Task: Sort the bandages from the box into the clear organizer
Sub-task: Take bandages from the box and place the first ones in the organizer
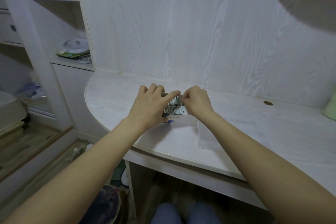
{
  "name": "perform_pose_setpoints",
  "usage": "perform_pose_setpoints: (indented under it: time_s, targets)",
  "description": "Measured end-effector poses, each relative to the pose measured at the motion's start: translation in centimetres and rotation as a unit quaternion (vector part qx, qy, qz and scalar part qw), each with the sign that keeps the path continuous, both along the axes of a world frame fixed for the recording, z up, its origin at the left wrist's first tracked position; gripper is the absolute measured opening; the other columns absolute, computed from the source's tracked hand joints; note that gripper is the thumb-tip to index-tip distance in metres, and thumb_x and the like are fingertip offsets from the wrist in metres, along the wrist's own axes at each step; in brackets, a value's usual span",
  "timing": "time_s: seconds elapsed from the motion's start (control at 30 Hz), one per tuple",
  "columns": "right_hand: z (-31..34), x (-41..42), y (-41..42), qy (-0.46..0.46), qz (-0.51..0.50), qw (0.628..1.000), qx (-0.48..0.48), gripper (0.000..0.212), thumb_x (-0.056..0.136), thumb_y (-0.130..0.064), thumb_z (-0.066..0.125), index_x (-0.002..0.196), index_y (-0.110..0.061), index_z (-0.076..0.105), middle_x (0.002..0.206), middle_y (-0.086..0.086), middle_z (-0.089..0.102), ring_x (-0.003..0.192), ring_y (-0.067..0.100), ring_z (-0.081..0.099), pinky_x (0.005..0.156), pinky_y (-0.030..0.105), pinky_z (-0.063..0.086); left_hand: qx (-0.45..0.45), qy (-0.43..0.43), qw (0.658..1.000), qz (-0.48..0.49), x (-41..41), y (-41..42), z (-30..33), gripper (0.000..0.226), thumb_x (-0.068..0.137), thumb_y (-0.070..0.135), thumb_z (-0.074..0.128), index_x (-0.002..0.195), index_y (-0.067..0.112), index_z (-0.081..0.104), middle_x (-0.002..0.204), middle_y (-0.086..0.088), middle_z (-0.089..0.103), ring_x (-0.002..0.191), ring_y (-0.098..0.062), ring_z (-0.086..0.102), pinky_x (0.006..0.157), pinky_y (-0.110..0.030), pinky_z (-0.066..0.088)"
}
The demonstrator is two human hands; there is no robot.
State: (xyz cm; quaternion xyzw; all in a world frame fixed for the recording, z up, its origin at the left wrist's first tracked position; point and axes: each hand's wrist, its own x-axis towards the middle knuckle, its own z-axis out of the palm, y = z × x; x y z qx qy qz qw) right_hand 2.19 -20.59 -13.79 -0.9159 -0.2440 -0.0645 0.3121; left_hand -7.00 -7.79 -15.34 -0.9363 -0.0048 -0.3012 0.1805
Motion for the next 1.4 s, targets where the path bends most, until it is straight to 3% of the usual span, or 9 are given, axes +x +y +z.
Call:
perform_pose_setpoints:
  time_s: [0.1, 0.23, 0.37, 0.57, 0.77, 0.9, 1.03, 1.17, 1.4]
  targets:
    - [0.3, -0.2, -0.4, 0.015, 0.012, 1.000, 0.010, 0.039, 0.085, -0.006, 0.055, 0.047, -0.007, 0.047, 0.052, 0.010, 0.046, 0.059, 0.027, 0.046, 0.053, 0.029, 0.035, 0.007, 0.007, 1.000, -0.004, -0.3, -0.2, 0.2, 0.080, 0.046, 0.064, 0.081, 0.118, 0.037, 0.059, 0.090, -0.005, 0.058, 0.082, -0.026, 0.054, 0.067, -0.036, 0.036]
    - [0.5, -0.5, -0.3, 0.028, 0.023, 0.999, 0.011, 0.024, 0.083, -0.007, 0.059, 0.063, 0.005, 0.064, 0.059, 0.013, 0.054, 0.059, 0.024, 0.048, 0.054, 0.030, 0.038, 0.012, 0.023, 1.000, 0.005, -0.2, 0.0, 0.3, 0.070, 0.047, 0.065, 0.081, 0.109, 0.039, 0.063, 0.091, -0.004, 0.057, 0.083, -0.026, 0.054, 0.068, -0.035, 0.035]
    - [0.0, -0.5, 0.2, -0.013, 0.016, 1.000, -0.003, 0.022, 0.074, 0.004, 0.049, 0.054, -0.006, 0.051, 0.059, 0.014, 0.052, 0.059, 0.027, 0.045, 0.053, 0.031, 0.035, 0.006, 0.028, 1.000, 0.008, -0.3, 0.3, 0.3, 0.066, 0.045, 0.066, 0.081, 0.101, 0.034, 0.067, 0.088, -0.005, 0.057, 0.081, -0.026, 0.055, 0.066, -0.035, 0.036]
    - [0.2, -0.7, 0.6, -0.024, 0.029, 0.999, -0.013, 0.028, 0.082, -0.014, 0.060, 0.057, -0.006, 0.049, 0.053, 0.006, 0.043, 0.056, 0.026, 0.041, 0.047, 0.027, 0.029, -0.026, 0.030, 0.999, -0.002, -0.5, 0.7, 0.2, 0.062, 0.045, 0.056, 0.085, 0.098, 0.028, 0.067, 0.088, -0.006, 0.057, 0.081, -0.028, 0.056, 0.067, -0.037, 0.038]
    - [0.4, -1.3, 1.5, -0.091, 0.009, 0.993, -0.072, 0.010, 0.087, -0.014, 0.053, 0.078, -0.008, 0.050, 0.083, 0.009, 0.048, 0.073, 0.032, 0.044, 0.059, 0.030, 0.032, -0.030, 0.028, 0.999, -0.005, -0.7, 1.2, -0.1, 0.059, 0.047, 0.053, 0.086, 0.096, 0.025, 0.069, 0.087, -0.005, 0.059, 0.079, -0.027, 0.057, 0.068, -0.035, 0.038]
    - [0.3, -1.2, 2.1, -0.088, -0.010, 0.993, -0.079, 0.033, 0.083, -0.018, 0.055, 0.060, -0.013, 0.032, 0.066, 0.004, 0.040, 0.067, 0.031, 0.041, 0.057, 0.031, 0.029, -0.041, 0.027, 0.999, -0.008, -0.8, 1.4, -0.2, 0.059, 0.044, 0.048, 0.088, 0.093, 0.023, 0.069, 0.085, -0.006, 0.059, 0.077, -0.027, 0.058, 0.068, -0.035, 0.038]
    - [0.4, -0.6, 2.1, -0.034, -0.012, 0.999, -0.018, 0.036, 0.077, -0.017, 0.058, 0.053, -0.014, 0.032, 0.051, 0.001, 0.035, 0.055, 0.025, 0.037, 0.046, 0.029, 0.022, -0.049, 0.037, 0.998, -0.011, -0.7, 1.5, 0.1, 0.056, 0.057, 0.046, 0.084, 0.105, 0.025, 0.065, 0.096, -0.005, 0.058, 0.090, -0.026, 0.055, 0.076, -0.038, 0.033]
    - [0.5, -0.6, 1.8, -0.043, -0.007, 0.999, 0.029, 0.027, 0.075, -0.014, 0.055, 0.054, -0.013, 0.039, 0.056, 0.006, 0.044, 0.057, 0.023, 0.038, 0.051, 0.029, 0.029, -0.077, 0.058, 0.995, -0.003, -0.7, 2.0, 0.2, 0.054, 0.075, 0.048, 0.070, 0.124, 0.031, 0.053, 0.114, -0.001, 0.051, 0.107, -0.021, 0.045, 0.086, -0.035, 0.025]
    - [0.8, -1.4, 2.4, -0.163, 0.007, 0.979, -0.118, 0.018, 0.089, -0.023, 0.047, 0.079, -0.009, 0.043, 0.081, 0.004, 0.042, 0.072, 0.027, 0.044, 0.059, 0.033, 0.032, -0.042, 0.041, 0.998, -0.019, -0.5, 2.3, -0.1, 0.053, 0.048, 0.042, 0.088, 0.091, 0.020, 0.068, 0.085, -0.006, 0.060, 0.077, -0.027, 0.057, 0.070, -0.037, 0.038]
